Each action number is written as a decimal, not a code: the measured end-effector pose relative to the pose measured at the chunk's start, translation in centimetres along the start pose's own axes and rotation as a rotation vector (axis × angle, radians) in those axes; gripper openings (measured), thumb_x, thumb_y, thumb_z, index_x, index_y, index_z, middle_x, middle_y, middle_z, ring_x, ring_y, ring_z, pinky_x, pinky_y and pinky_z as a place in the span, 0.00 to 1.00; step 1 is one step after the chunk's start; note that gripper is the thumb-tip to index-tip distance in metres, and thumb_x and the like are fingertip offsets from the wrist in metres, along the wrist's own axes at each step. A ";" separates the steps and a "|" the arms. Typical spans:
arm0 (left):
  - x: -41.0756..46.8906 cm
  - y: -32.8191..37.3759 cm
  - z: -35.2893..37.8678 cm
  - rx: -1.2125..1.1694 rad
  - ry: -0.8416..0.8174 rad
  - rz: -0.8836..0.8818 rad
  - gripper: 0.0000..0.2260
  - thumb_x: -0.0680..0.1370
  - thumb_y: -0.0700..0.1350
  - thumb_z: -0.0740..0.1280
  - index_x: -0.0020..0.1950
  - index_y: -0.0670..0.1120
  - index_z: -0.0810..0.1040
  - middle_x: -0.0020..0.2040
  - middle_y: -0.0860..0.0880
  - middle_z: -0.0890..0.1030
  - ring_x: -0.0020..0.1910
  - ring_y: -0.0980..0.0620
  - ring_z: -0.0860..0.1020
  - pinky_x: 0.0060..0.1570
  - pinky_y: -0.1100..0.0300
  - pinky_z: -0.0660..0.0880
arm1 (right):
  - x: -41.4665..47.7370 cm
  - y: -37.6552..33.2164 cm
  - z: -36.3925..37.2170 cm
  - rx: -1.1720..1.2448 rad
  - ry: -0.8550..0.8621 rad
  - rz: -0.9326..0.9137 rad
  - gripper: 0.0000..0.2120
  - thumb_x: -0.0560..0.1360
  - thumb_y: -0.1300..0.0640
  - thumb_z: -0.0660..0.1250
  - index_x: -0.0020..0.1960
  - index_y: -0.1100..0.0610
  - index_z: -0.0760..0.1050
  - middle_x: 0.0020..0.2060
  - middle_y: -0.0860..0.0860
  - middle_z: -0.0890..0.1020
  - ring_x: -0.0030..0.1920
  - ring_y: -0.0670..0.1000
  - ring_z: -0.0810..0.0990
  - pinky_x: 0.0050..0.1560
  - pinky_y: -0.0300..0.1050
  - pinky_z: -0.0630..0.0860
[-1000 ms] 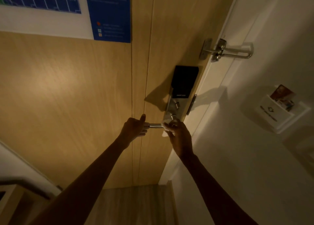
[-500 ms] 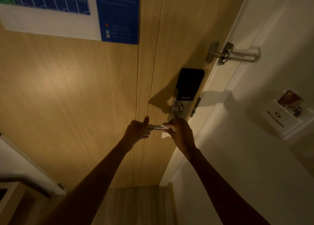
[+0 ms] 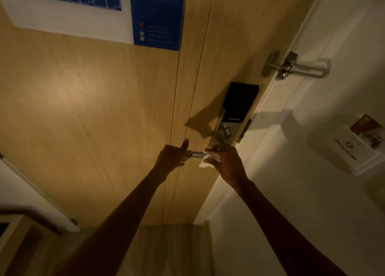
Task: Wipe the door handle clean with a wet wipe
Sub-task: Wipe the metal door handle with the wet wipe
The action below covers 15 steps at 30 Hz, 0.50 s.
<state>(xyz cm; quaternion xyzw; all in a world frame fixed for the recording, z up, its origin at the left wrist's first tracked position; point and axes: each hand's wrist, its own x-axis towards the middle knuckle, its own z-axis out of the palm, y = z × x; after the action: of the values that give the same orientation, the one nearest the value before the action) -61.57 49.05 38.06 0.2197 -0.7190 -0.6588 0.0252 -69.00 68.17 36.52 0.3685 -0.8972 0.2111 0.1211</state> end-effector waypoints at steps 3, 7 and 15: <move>-0.3 0.5 -0.1 -0.020 -0.026 -0.013 0.23 0.75 0.62 0.63 0.48 0.42 0.83 0.44 0.47 0.86 0.45 0.52 0.84 0.45 0.61 0.80 | 0.4 -0.5 0.2 -0.062 -0.020 -0.047 0.16 0.71 0.53 0.73 0.58 0.54 0.81 0.53 0.51 0.83 0.57 0.50 0.79 0.59 0.50 0.77; -0.3 0.6 -0.3 -0.023 -0.060 -0.036 0.26 0.76 0.64 0.60 0.52 0.42 0.83 0.48 0.48 0.85 0.46 0.55 0.83 0.47 0.61 0.79 | 1.7 -1.4 0.3 -0.030 -0.092 -0.055 0.13 0.71 0.53 0.73 0.54 0.57 0.82 0.51 0.53 0.83 0.51 0.49 0.81 0.54 0.47 0.80; -0.6 0.6 -0.3 -0.079 -0.062 -0.053 0.28 0.76 0.64 0.59 0.53 0.41 0.83 0.51 0.46 0.85 0.50 0.52 0.83 0.49 0.59 0.79 | 2.2 -2.6 1.0 -0.029 -0.067 -0.115 0.12 0.74 0.51 0.71 0.54 0.56 0.82 0.49 0.52 0.83 0.50 0.49 0.81 0.53 0.43 0.77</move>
<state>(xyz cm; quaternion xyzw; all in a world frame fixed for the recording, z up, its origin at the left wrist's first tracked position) -61.07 49.00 38.88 0.2172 -0.6866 -0.6938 -0.0057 -68.74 64.73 37.14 0.4246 -0.8811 0.1782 0.1081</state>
